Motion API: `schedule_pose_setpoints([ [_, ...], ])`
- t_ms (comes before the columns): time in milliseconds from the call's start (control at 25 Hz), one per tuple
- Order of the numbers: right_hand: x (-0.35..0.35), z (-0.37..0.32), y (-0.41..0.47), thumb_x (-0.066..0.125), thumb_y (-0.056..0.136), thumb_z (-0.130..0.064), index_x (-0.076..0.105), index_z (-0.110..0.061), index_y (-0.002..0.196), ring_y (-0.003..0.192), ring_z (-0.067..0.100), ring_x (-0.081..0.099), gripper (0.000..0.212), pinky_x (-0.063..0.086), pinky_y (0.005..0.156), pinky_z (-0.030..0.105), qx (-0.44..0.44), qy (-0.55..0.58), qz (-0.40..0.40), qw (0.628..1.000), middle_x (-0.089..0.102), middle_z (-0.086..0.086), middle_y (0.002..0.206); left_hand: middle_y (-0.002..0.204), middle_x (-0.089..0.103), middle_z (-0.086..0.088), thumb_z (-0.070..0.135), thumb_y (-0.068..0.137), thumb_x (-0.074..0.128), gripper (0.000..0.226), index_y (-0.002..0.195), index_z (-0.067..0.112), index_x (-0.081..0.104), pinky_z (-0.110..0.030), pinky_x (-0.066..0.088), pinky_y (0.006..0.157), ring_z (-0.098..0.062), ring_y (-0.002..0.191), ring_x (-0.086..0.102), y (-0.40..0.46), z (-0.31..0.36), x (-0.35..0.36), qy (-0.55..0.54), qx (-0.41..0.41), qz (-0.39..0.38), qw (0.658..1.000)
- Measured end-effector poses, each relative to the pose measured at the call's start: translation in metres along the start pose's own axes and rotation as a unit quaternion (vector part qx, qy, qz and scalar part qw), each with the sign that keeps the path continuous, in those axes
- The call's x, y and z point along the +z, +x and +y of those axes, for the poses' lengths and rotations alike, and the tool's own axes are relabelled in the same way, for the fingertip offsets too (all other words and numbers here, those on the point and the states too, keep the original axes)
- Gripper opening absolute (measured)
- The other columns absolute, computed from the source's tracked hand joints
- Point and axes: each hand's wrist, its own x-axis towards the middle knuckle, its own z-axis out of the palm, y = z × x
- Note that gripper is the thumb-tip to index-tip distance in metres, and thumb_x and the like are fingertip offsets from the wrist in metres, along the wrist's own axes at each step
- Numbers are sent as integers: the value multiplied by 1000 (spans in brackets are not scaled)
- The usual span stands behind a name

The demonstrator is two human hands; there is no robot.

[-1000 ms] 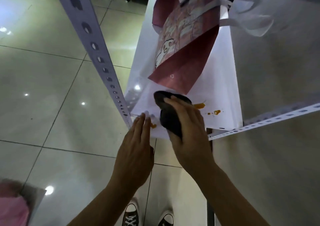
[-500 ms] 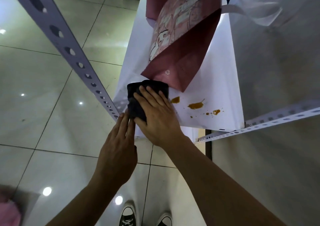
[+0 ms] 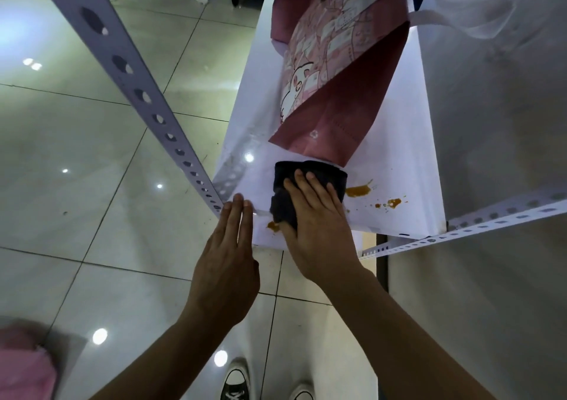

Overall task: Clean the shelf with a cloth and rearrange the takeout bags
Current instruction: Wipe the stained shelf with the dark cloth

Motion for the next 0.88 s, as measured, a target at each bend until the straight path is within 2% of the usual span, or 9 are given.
schedule_pose_setpoints([
  [160, -3, 2, -18, 39, 98, -37, 38, -20, 154, 154, 6, 10, 59, 3, 127, 38, -50, 94, -37, 994, 27, -4, 165, 165, -4, -14, 5, 92, 52, 83, 156, 8, 0, -40, 17, 124, -26, 153, -4, -3, 3, -6, 2, -11, 5, 1000],
  [240, -11, 8, -12, 41, 94, -31, 45, -19, 149, 151, 3, 16, 57, 5, 127, 36, -82, 125, -64, 987, 36, -4, 161, 164, -10, -14, 8, 95, 47, 81, 156, 10, -8, -40, 13, 125, -26, 153, -9, -4, 4, -6, -4, -23, 5, 1000],
  [320, -17, 2, 11, 47, 96, -26, 48, -19, 148, 151, 4, 19, 52, 4, 127, 32, -120, 111, -96, 982, 38, -4, 160, 162, -23, -13, 13, 98, 37, 78, 153, 9, -19, -37, 4, 125, -25, 152, -18, -5, 2, -3, 22, -23, -2, 1000],
  [440, -14, -25, 67, 52, 101, -16, 44, -17, 151, 153, 10, 19, 51, 1, 125, 27, -166, 89, -122, 974, 33, -2, 163, 162, -27, -9, 13, 97, 37, 81, 152, 11, -22, -35, 3, 125, -23, 151, -22, -8, -4, -1, 30, -25, -5, 999],
  [560, -11, -44, 115, 50, 102, -15, 41, -15, 153, 155, 13, 16, 52, 1, 122, 25, -163, 59, -142, 974, 27, 0, 166, 162, -26, -2, 10, 95, 44, 85, 156, 15, -16, -30, 1, 124, -21, 151, -19, -10, -12, -3, 17, -22, -3, 1000],
  [640, -10, -42, 111, 50, 102, -16, 41, -16, 153, 155, 13, 15, 52, 1, 124, 28, -146, 71, -132, 978, 27, 0, 166, 163, -23, 1, 9, 95, 46, 85, 157, 16, -12, -27, 0, 122, -20, 152, -17, -9, -14, -4, 14, -17, -6, 1000],
  [760, -12, -29, 61, 50, 102, -19, 40, -19, 154, 154, 9, 15, 53, 2, 127, 32, -124, 105, -104, 981, 30, -3, 165, 163, -20, -1, 8, 95, 46, 84, 156, 16, -11, -30, 2, 125, -21, 153, -14, -7, -14, -8, 5, -7, -6, 1000],
  [880, -11, -13, 2, 42, 98, -30, 35, -22, 155, 150, -2, 10, 58, 0, 127, 31, -93, 133, -89, 983, 28, -7, 164, 163, -24, -2, 10, 96, 42, 83, 155, 15, -16, -32, 3, 125, -20, 152, -19, -6, -15, -8, 18, 0, -17, 1000],
])
